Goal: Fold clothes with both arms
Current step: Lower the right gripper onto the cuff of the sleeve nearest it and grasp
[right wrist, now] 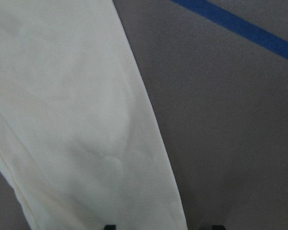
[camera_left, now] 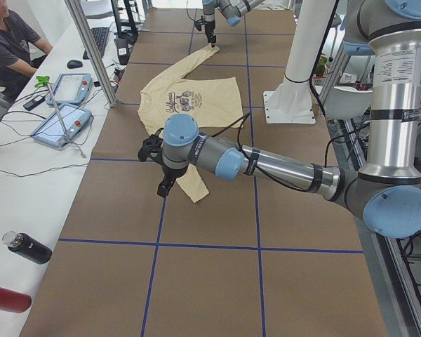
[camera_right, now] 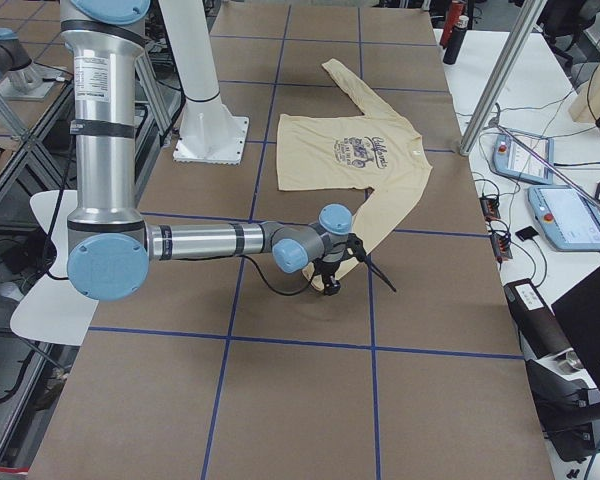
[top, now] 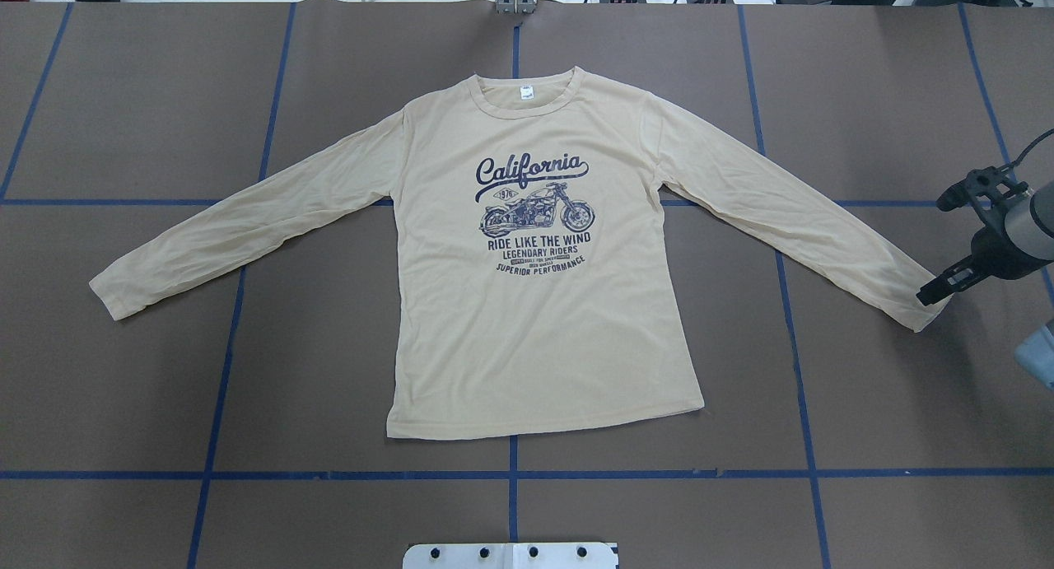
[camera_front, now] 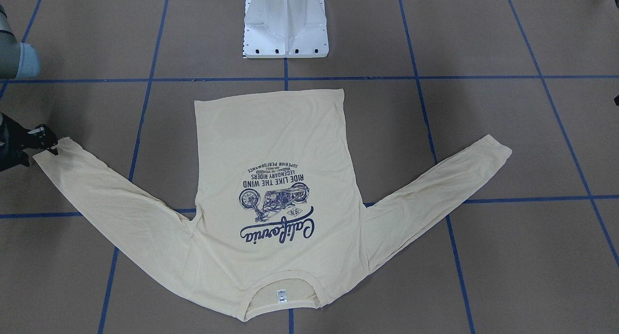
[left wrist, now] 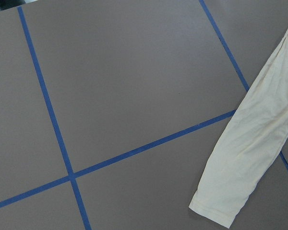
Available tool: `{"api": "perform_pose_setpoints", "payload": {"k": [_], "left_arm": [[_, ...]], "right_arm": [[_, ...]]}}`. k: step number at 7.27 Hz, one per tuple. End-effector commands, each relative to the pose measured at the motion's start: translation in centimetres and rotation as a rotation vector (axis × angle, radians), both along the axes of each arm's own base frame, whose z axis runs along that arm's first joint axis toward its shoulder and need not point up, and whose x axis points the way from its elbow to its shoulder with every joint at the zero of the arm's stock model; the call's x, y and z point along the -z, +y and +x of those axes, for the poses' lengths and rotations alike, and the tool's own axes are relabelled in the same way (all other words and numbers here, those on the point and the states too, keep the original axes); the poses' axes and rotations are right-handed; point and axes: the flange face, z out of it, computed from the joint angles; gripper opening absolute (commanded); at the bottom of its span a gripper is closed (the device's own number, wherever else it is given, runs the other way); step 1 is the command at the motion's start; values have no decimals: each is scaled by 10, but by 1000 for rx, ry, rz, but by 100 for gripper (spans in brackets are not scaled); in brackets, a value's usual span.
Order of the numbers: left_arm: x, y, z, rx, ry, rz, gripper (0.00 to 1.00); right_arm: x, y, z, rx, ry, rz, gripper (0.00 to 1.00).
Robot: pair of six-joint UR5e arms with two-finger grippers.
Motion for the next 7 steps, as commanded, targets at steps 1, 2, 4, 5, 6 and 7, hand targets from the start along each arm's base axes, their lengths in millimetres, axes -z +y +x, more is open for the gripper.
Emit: {"api": "perform_pose_setpoints", "payload": {"k": [1, 2, 4, 5, 6, 7], "left_arm": [[1, 0, 0, 0, 0, 2, 100], [2, 0, 0, -1, 2, 3, 100], [2, 0, -1, 1, 2, 3, 100], [2, 0, -1, 1, 2, 3, 100], [2, 0, -1, 2, 2, 2, 100], [2, 0, -1, 1, 2, 2, 100]], "right_arm": [[-3, -2, -3, 2, 2, -4, 65], [-4, -1, -3, 2, 6, -10, 57], [-2, -1, -4, 5, 2, -15, 24], [0, -1, -4, 7, -4, -13, 0], [6, 0, -4, 11, -20, -11, 0], [14, 0, -7, 27, -58, -21, 0]]}}
